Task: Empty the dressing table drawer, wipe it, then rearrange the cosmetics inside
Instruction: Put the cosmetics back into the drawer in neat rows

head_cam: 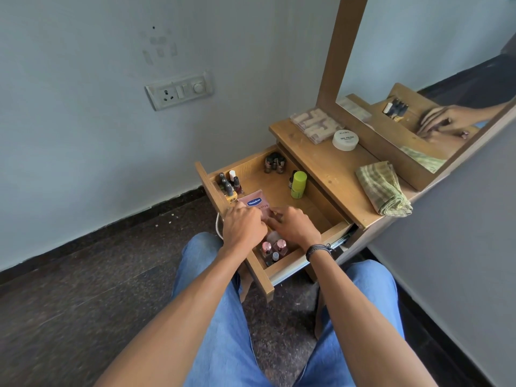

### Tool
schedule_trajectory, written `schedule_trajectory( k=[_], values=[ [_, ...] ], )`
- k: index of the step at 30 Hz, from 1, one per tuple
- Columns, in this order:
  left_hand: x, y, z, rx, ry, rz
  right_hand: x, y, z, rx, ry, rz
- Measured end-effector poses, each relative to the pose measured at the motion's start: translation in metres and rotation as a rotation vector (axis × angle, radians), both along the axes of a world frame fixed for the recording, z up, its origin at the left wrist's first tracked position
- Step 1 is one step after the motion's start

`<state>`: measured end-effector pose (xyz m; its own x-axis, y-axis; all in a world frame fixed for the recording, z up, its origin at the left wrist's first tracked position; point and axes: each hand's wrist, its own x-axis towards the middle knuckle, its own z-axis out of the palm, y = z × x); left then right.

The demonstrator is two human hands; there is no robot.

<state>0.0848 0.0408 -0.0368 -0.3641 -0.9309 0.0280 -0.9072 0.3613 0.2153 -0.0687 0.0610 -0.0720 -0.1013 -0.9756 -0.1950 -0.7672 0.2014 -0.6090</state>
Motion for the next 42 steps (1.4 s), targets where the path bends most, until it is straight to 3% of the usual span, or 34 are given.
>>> schedule_trajectory(
  k=[10,18,21,25,28,42],
  values=[
    [0.000,-0.004,-0.005,-0.048,0.046,0.011,-0.001,-0.002,-0.003,0.004,-0.023,-0.098],
    [-0.001,-0.007,-0.010,-0.043,0.048,-0.002,-0.001,-0.006,-0.007,0.055,-0.012,-0.049],
    [0.001,-0.012,-0.013,-0.023,0.328,0.052,-0.001,-0.007,-0.007,0.066,-0.031,-0.040],
    [0.005,-0.013,-0.014,-0.063,0.809,0.300,-0.002,-0.008,-0.009,0.066,-0.052,-0.058],
    [0.004,-0.015,-0.015,-0.027,0.961,0.393,-0.003,-0.010,-0.011,0.074,-0.063,-0.079],
    [0.004,-0.016,-0.020,-0.071,0.725,0.328,-0.006,-0.012,-0.019,-0.006,-0.020,-0.048]
  ],
)
